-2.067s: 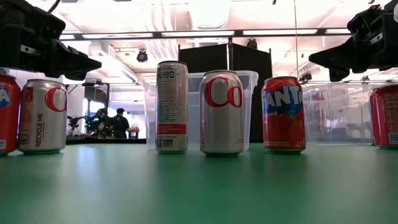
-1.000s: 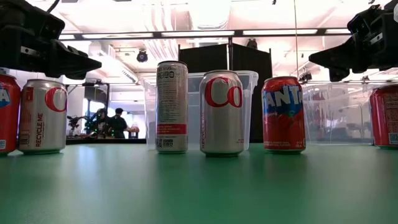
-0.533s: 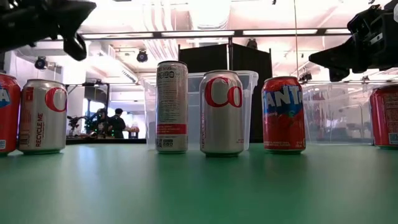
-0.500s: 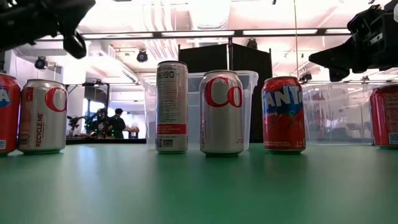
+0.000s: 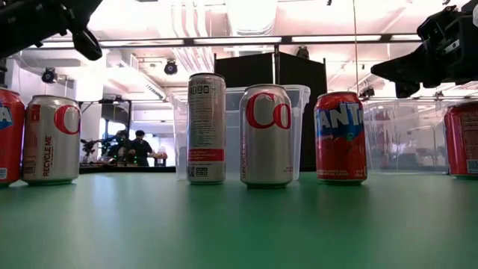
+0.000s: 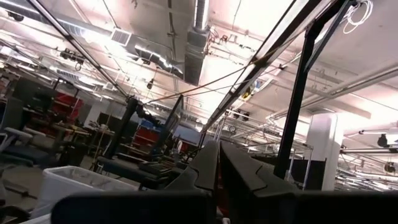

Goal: Sort soda cans
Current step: Adjust the transparent bin in the center

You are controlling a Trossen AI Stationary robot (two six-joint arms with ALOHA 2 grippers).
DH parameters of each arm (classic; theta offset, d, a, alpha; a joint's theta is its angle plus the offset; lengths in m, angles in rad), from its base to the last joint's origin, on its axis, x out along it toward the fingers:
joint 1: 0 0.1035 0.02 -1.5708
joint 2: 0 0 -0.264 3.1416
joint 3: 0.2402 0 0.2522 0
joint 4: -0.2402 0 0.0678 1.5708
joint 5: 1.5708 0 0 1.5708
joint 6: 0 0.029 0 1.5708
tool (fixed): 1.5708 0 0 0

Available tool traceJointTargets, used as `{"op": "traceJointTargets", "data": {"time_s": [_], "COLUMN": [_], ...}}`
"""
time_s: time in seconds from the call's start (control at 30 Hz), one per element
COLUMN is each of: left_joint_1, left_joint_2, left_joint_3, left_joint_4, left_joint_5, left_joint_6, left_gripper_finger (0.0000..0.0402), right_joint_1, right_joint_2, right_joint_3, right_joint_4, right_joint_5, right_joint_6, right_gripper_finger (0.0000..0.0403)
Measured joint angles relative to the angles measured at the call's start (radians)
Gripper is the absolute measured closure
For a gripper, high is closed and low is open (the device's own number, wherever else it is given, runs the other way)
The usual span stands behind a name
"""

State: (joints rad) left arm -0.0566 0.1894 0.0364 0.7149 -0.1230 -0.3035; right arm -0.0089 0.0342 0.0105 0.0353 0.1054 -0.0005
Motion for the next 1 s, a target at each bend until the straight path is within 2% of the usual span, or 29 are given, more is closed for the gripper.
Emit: {"op": "traceJointTargets", "data": {"time_s": [0.1,0.2,0.23,0.4,0.6,0.67,0.77,0.87,1.0], "left_joint_1": [0.0,-0.001,-0.003,-0.004,-0.006,-0.005,-0.004,-0.004,-0.004], "left_joint_2": [0.012,0.057,0.073,0.17,0.296,0.32,0.338,0.363,0.415], "left_joint_3": [0.0,0.0,0.0,0.004,0.105,0.164,0.288,0.438,0.7], "left_joint_4": [-0.019,-0.007,0.009,0.076,0.056,-0.018,-0.28,-0.576,-0.849], "left_joint_5": [0.026,0.2,0.228,0.22,0.33,0.333,0.289,0.18,0.016], "left_joint_6": [-0.023,-0.044,-0.049,-0.055,0.02,0.038,0.073,0.123,0.287], "left_gripper_finger": [0.0401,0.0401,0.0401,0.0401,0.0401,0.04,0.0389,0.0365,0.032], "right_joint_1": [0.0,0.0,0.0,0.0,0.0,0.0,0.0,0.0,0.0], "right_joint_2": [0.0,0.0,0.0,0.0,0.0,0.0,0.001,0.0,0.0], "right_joint_3": [0.0,0.0,0.0,0.0,0.0,0.0,0.0,0.0,0.0], "right_joint_4": [0.0,0.0,0.0,0.0,0.0,0.002,0.043,0.141,0.318], "right_joint_5": [0.0,0.0,0.0,0.0,0.0,0.0,0.0,-0.001,-0.001], "right_joint_6": [0.0,0.0,0.0,0.0,0.0,-0.002,0.0,0.015,0.088], "right_gripper_finger": [0.039,0.039,0.039,0.039,0.039,0.039,0.039,0.039,0.039]}}
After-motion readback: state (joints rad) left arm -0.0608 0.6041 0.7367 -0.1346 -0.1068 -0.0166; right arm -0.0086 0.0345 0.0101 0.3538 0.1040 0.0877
